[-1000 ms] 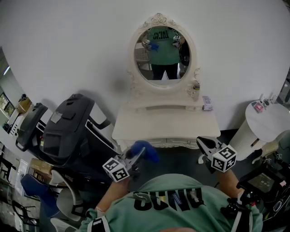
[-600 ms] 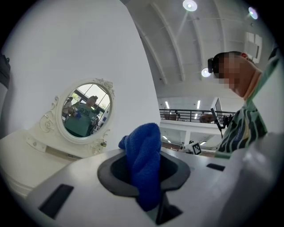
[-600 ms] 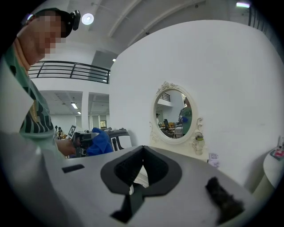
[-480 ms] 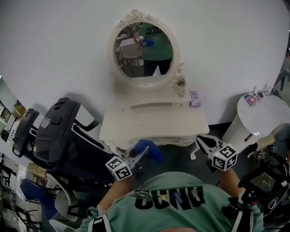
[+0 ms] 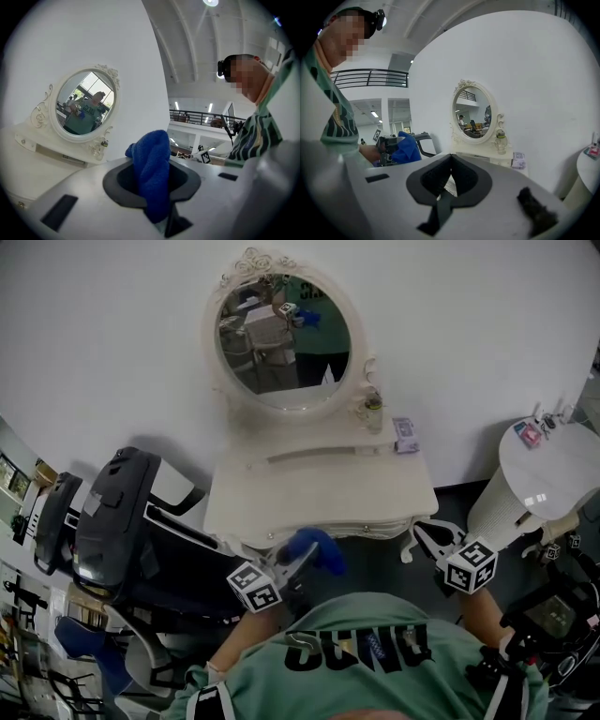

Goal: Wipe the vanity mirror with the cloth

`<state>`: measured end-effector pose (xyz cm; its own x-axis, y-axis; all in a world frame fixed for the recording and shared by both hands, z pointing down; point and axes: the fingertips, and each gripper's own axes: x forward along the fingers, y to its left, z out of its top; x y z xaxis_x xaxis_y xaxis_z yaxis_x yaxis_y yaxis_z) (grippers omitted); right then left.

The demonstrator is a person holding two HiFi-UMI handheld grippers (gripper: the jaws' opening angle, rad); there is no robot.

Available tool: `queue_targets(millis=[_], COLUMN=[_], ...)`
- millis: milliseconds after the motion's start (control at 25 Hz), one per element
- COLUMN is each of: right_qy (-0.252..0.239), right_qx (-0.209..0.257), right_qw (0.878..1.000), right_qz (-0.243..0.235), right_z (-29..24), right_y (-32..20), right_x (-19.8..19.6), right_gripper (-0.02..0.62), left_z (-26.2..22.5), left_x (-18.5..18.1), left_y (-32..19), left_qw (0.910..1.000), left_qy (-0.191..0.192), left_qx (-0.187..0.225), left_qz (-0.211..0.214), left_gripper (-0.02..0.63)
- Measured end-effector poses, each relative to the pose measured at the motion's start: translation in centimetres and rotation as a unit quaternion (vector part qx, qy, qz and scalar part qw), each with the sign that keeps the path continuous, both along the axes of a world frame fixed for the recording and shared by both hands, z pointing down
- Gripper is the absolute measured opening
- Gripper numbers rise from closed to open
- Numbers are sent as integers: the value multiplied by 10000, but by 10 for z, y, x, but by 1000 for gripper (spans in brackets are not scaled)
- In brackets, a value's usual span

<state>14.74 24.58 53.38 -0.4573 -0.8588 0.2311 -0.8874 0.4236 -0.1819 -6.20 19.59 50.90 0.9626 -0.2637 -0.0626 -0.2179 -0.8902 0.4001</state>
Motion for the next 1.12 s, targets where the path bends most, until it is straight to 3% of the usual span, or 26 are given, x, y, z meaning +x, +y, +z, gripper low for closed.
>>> queue_targets(millis=[320, 520, 720, 960, 1120], right_qy=[357, 281, 456, 773, 1024], right_qx=[78, 59, 185, -50, 101], right_qw=[9993, 9995, 9983, 9970, 9937], right_qz=[51, 147, 317, -52, -449], right_z=[-5, -20, -45, -35, -45], right_y=[-120, -222, -312, -368, -401], right_x=[-48, -95, -112, -105, -64], right_gripper=[12, 12, 12, 12, 12], left_z=[8, -16, -36, -39, -63], left_x=[-42, -76, -94, -71, -38], left_y=[-120, -239, -329, -395, -433], left_qw=[9995, 9987, 9969, 9963, 9908], left_qy=[252, 243, 132, 151, -60], left_qx=[-55, 198, 539, 721, 1334], left_qz=[178, 409, 566, 443, -200], left_gripper=[94, 94, 94, 94, 94])
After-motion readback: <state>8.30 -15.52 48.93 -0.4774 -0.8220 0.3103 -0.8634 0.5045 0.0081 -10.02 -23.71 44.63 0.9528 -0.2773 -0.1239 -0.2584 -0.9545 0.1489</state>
